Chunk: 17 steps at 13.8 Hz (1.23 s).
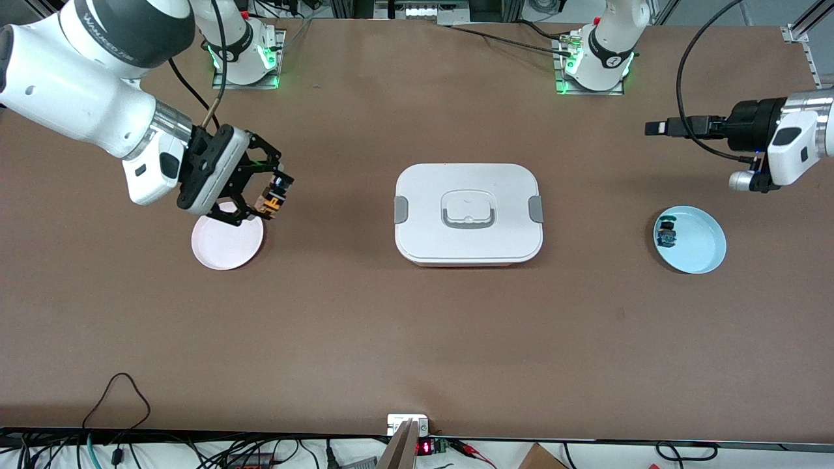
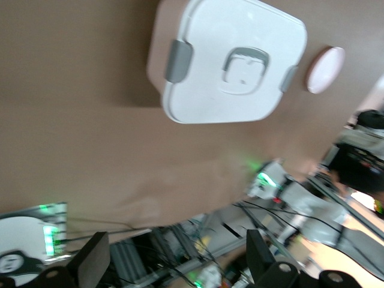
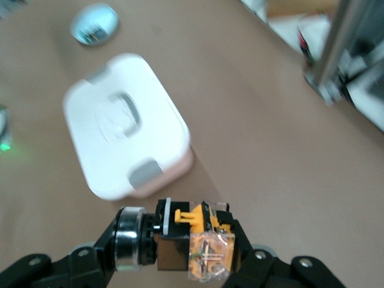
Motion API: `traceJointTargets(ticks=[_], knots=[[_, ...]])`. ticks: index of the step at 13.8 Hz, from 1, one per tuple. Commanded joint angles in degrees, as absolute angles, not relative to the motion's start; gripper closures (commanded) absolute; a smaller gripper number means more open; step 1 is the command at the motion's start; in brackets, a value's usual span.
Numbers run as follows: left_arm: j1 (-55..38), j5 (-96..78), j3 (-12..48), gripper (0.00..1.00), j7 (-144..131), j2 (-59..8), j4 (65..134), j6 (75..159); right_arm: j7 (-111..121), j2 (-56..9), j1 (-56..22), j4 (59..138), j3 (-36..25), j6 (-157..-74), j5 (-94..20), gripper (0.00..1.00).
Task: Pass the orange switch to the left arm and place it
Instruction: 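Carry the switch over the box with the right gripper while the left gripper approaches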
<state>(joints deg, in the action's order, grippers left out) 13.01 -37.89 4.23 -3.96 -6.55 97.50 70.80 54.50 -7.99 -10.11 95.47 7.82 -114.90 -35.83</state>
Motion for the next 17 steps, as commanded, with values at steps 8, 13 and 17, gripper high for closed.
traceJointTargets(ticks=[8,13,17], knots=[[14.0,-67.5,5.3,0.00,1.8,-9.3,107.2,70.5,85.3,-11.5,-12.7,94.4,8.3,-115.1,-62.0,0.99],[13.6,-77.0,9.8,0.00,6.9,-8.0,114.5,80.4,96.1,-15.8,-15.0,94.3,8.3,-115.0,-75.2,0.98],[13.6,-83.5,17.9,0.00,6.9,-7.5,115.5,92.4,99.1,-17.9,-17.8,94.4,8.3,-115.4,-85.8,0.98]])
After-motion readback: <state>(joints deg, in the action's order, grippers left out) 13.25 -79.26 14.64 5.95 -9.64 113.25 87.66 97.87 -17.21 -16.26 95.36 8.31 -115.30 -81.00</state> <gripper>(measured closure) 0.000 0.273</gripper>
